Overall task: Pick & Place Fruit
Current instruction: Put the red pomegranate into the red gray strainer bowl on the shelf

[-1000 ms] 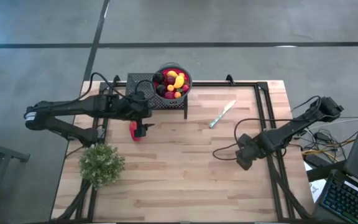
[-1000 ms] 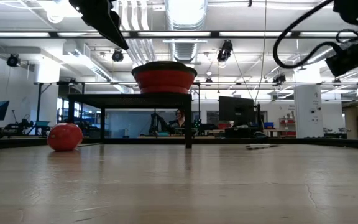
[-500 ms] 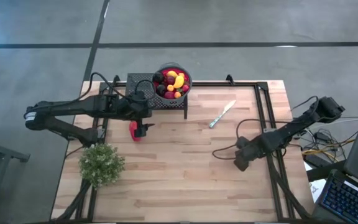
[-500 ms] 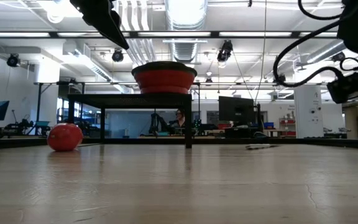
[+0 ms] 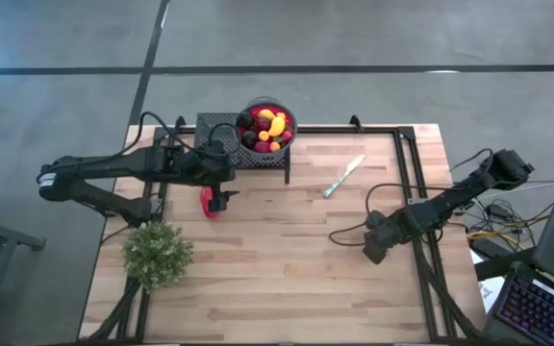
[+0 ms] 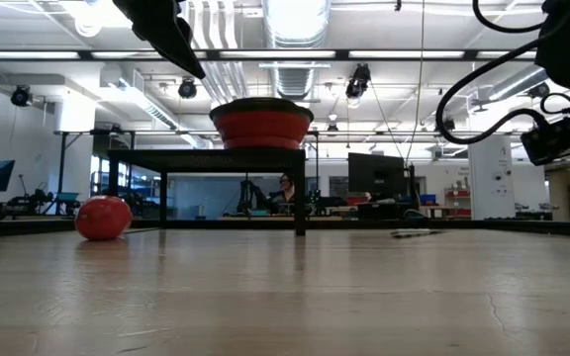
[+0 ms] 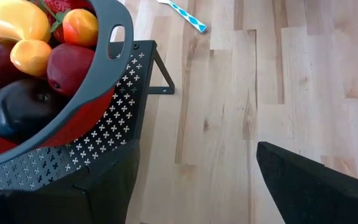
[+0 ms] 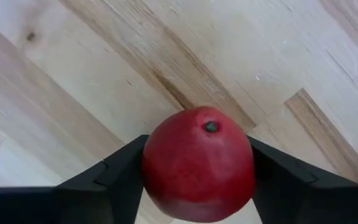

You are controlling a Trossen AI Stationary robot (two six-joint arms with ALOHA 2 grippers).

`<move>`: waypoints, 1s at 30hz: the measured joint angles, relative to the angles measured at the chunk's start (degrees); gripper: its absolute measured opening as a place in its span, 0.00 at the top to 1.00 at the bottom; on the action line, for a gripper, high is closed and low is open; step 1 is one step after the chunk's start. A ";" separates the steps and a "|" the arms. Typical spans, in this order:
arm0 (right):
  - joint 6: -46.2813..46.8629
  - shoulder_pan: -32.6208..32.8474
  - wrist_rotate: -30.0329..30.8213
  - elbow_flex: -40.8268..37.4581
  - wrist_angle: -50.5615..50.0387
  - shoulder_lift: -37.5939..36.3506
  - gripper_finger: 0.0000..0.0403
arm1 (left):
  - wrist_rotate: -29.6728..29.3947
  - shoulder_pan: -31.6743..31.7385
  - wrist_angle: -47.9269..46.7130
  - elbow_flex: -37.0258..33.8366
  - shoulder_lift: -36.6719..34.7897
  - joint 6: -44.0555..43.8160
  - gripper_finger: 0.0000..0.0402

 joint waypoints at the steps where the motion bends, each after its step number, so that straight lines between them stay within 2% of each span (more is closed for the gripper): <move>1: -0.02 0.00 0.00 0.04 -0.11 0.04 0.43 | 0.00 0.00 0.00 0.00 0.00 0.00 0.18; 8: -0.11 0.00 -0.29 0.23 0.16 -0.07 0.53 | 0.00 0.00 0.00 0.00 0.00 0.00 0.18; 14: -1.80 -0.06 -2.50 1.12 2.06 -0.08 0.51 | 0.00 0.00 0.00 0.00 0.02 -0.02 0.18; 21: -6.87 -0.22 -3.63 7.28 2.00 -0.18 0.53 | 0.00 0.00 0.00 0.02 0.01 0.51 0.18; 30: -20.08 -2.32 -1.97 16.35 10.80 -0.16 0.50 | 0.00 0.00 1.72 0.02 0.00 2.33 0.18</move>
